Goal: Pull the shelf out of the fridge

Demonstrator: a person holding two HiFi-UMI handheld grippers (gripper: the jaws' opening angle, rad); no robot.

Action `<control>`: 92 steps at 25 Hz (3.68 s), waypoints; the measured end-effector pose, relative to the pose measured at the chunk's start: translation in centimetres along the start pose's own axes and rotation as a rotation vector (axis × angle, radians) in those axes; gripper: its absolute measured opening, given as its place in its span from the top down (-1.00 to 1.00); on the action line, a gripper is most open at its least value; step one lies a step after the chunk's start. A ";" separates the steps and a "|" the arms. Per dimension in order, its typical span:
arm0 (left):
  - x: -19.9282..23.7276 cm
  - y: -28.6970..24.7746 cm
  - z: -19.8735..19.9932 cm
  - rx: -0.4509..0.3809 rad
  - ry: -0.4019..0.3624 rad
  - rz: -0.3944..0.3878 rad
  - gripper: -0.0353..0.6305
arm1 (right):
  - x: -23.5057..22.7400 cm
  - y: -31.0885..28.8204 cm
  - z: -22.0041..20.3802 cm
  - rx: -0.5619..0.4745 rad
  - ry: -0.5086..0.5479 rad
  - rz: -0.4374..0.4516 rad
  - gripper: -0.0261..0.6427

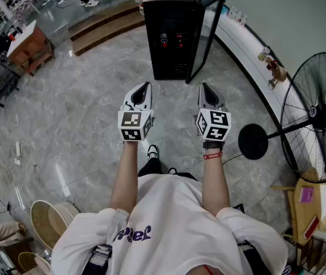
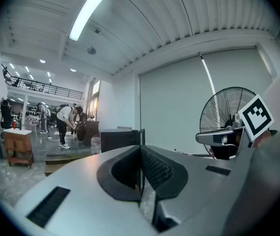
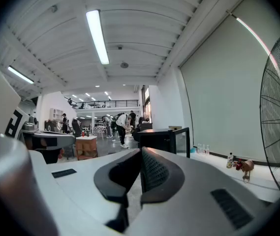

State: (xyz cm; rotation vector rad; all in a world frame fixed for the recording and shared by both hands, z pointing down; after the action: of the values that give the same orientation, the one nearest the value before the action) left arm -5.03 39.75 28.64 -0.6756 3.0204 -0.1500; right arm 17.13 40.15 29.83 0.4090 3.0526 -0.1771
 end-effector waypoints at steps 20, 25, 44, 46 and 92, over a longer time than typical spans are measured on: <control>13.0 -16.3 -0.7 0.004 0.041 -0.063 0.84 | 1.6 -20.1 0.9 -0.027 -0.108 0.039 0.85; 17.0 -20.5 -0.9 0.008 0.045 -0.081 0.84 | 2.3 -26.1 1.2 -0.009 -0.095 0.028 0.83; 24.4 -33.0 -3.0 0.010 0.054 -0.156 0.84 | 1.9 -41.2 -1.8 0.072 -0.135 0.003 0.67; 24.4 -34.1 -3.6 0.016 0.052 -0.157 0.84 | 1.2 -42.4 -2.3 0.072 -0.145 0.007 0.66; 27.4 -58.4 -15.3 0.038 0.092 -0.133 0.84 | -13.0 -67.8 -21.3 0.133 -0.563 0.023 0.30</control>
State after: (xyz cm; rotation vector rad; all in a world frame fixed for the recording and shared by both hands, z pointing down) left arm -6.09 -23.19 49.32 -0.8897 3.0501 -0.2496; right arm 10.80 -25.64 59.12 0.3305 2.4893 -0.4165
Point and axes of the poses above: the fingertips, and each gripper's own axes: y backward along the fingers, x to its left, z out of its top, the point moved 5 cm from there along y, backward along the fingers, and after that the axes turned 1 degree about z, right-handed, at the moved point
